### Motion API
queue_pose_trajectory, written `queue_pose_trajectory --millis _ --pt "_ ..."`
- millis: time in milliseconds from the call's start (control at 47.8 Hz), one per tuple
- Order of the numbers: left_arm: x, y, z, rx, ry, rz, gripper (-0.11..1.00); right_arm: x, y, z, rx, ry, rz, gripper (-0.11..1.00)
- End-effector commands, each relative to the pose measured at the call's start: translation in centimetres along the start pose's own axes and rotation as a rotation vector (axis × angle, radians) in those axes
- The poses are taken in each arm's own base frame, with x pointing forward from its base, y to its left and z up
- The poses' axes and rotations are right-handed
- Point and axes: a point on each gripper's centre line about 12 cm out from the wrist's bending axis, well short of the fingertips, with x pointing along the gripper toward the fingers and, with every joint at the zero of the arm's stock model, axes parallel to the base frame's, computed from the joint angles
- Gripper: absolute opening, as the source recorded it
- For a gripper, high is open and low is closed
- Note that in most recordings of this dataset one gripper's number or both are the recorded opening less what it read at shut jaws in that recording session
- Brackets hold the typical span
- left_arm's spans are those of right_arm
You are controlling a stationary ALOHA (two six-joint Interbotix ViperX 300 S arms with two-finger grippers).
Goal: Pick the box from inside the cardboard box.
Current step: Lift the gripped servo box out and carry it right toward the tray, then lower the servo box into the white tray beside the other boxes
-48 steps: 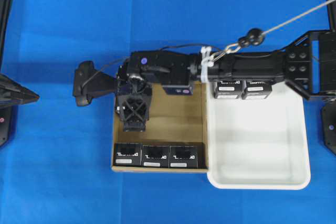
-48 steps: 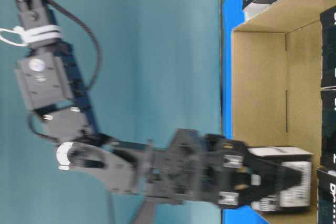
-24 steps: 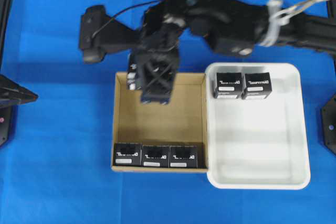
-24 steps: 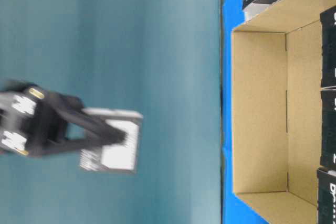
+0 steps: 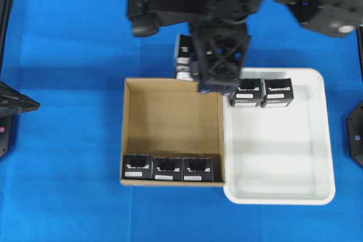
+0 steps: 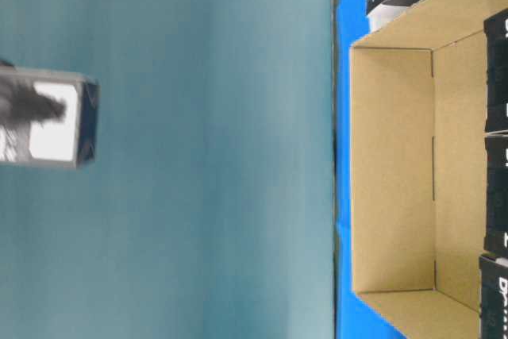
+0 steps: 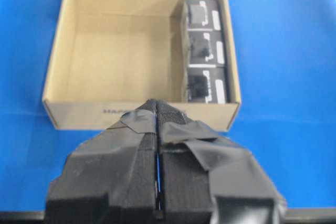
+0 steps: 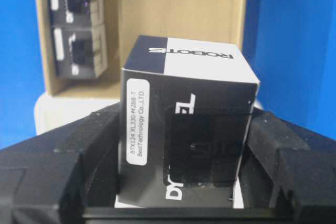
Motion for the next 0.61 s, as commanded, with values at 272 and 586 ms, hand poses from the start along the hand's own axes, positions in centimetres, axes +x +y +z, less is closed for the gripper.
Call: queue_pose_trajectory --millis 272,586 --pt "-0.3 -0.1 1.3 0.001 -0.034 -0.001 -0.05 -5.2 1.0 -5.4 0.071 -0.063 -0.013 0.62" --pt "-0.5 -0.1 1.4 0.0 -0.043 -0.003 -0.05 -4.2 1.7 -10.9 0.117 -0.013 -0.033 0.62"
